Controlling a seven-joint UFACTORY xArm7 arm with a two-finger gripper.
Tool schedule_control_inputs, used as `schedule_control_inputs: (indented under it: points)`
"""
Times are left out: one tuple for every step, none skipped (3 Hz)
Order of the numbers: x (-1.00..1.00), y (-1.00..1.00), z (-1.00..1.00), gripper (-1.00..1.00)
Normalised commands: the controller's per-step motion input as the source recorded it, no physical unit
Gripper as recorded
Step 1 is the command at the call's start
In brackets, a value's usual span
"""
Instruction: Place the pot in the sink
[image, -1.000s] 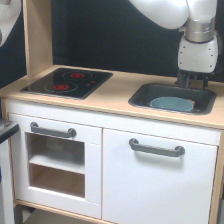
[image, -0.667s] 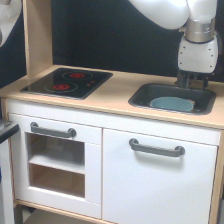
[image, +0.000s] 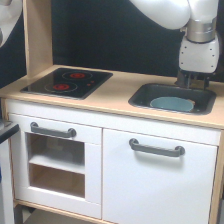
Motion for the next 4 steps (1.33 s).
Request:
schedule_control_inputs:
  points:
    - [0.89, 0.19, -0.84, 1.00]
    - [1.00, 0.49, -0.56, 1.00]
    - [1.00, 0.18, -1.00, 0.92]
    - [1.00, 0.32, -0.68, 1.00]
